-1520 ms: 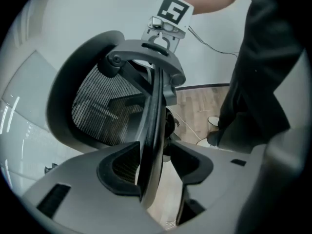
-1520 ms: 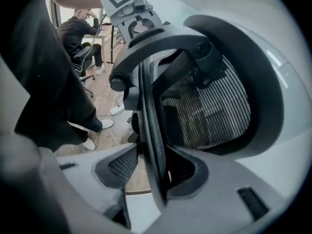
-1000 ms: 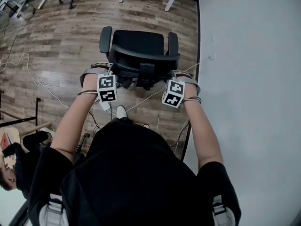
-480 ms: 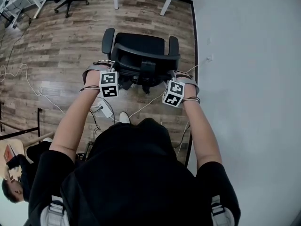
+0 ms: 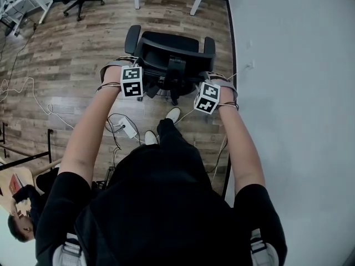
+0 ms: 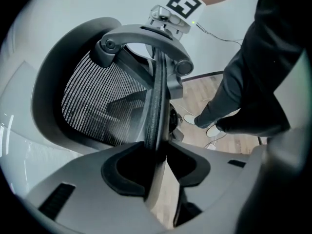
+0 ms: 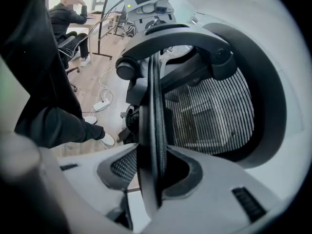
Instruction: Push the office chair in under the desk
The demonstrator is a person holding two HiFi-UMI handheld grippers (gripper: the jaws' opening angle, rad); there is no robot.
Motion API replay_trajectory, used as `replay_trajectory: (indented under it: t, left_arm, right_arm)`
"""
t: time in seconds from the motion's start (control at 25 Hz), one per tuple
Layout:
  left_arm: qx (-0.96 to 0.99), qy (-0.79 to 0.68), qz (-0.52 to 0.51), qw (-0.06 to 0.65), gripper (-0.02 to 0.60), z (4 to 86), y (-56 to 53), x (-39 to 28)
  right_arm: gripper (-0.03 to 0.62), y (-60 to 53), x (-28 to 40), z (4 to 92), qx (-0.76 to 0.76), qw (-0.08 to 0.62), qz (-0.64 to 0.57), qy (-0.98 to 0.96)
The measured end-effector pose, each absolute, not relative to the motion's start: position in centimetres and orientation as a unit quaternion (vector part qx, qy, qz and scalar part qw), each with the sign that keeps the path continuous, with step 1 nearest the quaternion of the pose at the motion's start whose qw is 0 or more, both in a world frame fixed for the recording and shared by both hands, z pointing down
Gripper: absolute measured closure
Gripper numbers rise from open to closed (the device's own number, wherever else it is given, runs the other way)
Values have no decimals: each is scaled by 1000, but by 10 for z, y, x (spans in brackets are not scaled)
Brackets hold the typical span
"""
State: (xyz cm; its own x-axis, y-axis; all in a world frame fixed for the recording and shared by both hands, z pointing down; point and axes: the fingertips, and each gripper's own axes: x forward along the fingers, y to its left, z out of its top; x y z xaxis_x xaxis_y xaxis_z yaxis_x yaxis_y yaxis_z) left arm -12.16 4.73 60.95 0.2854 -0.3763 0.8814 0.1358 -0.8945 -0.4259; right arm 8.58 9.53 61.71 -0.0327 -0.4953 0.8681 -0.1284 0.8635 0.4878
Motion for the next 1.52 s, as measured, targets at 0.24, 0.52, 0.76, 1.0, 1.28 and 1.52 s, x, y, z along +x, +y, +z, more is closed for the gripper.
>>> replay_trajectory:
  t: [0.24,0.52,0.76,1.0,1.28,1.52]
  left_arm:
    - [-768,75,-598,215,445,613,24,-120]
    - [-765,66,-602,219,443,613,7,-120]
    - [-764,64,-601,226,446,615,-8,-110]
    - [-764,70,-594,244,449,613,-32,-107]
    - [-759,80,-601,237,451,613,-79,-101]
    - [-761,82,-598,236,453,610,-116,-91]
  right_arm:
    - [491,70,89,627,218,668,-167,-692]
    - [497,52,89,624,214,659,-178,-699]
    - [497,33,99,626,203,659,-176,-702]
    - [497,8,102,625,205,660,-176,-701]
    - [497,-40,109,624,210,660,-184,-697]
    - [497,-82,120,621,209,659,-197,-695]
